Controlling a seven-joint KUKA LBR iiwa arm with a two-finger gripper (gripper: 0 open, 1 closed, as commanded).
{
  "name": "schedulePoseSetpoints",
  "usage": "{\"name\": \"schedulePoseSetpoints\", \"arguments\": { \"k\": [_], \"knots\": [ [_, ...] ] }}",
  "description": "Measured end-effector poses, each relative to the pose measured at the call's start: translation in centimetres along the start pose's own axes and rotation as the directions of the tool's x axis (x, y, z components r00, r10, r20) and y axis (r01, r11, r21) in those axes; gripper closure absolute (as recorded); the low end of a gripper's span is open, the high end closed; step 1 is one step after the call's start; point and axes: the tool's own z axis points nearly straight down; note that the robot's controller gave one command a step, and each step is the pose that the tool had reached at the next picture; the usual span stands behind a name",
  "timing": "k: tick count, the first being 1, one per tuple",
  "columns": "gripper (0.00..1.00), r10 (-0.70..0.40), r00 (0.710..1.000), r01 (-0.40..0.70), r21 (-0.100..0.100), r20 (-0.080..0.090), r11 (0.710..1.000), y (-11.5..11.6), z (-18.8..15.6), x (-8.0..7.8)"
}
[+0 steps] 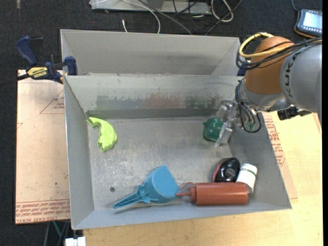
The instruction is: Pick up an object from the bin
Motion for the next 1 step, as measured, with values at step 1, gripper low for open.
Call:
{"name": "schedulePoseSetpoints", "arguments": {
  "k": [1],
  "knots": [
    [0.0, 0.042, 0.999, -0.042, -0.005, 0.02, 0.999, -0.1, 2.94, -0.4]
  ]
}}
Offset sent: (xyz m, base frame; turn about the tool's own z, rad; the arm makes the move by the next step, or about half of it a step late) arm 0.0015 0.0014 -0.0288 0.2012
